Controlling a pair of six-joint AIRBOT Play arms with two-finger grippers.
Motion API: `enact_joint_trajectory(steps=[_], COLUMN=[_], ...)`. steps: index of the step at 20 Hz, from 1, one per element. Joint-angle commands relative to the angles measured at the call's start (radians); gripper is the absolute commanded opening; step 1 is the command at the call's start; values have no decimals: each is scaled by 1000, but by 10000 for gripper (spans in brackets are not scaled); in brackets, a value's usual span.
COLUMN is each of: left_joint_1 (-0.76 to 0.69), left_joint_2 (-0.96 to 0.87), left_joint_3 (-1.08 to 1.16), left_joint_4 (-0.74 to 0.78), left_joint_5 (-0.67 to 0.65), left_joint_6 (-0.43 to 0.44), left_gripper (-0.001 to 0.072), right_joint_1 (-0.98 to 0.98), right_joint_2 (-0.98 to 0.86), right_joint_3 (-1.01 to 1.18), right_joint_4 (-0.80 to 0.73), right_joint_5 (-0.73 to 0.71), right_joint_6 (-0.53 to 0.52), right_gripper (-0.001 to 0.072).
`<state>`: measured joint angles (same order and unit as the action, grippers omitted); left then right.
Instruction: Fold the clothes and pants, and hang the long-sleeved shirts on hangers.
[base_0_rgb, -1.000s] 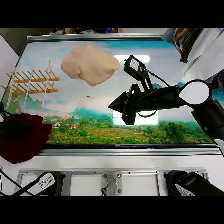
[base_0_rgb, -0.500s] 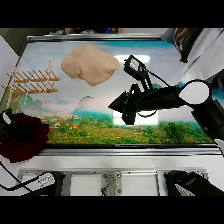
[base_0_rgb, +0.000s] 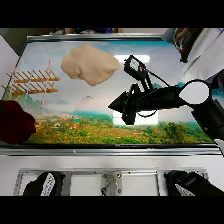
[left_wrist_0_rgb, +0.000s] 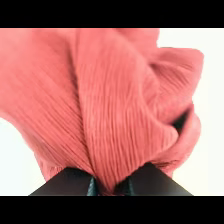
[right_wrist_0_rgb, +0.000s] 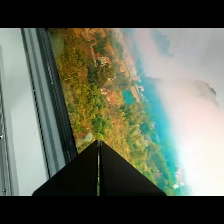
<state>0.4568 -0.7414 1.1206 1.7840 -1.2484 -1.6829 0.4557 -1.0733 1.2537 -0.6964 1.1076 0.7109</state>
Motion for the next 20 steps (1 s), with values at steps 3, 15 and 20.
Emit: enact_joint_trajectory(steps=[3, 15, 20], left_joint_1=[-187, -645, -896], left_joint_2=[254, -80, -303], left_joint_3=[291, 758, 870], left_joint_4=[-1, -213, -204], left_joint_5=[-167, -192, -180], left_joint_6=[-2, -27, 4], left_gripper=[26, 27, 27], right_joint_1=[1, 1, -84], right_joint_2=[0, -3, 45], right_joint_3=[0, 0, 3], right_joint_4=[0, 73, 42], right_joint_5=[0, 1, -74], right_joint_6=[0, 2, 95], right_gripper=[34, 34, 30])
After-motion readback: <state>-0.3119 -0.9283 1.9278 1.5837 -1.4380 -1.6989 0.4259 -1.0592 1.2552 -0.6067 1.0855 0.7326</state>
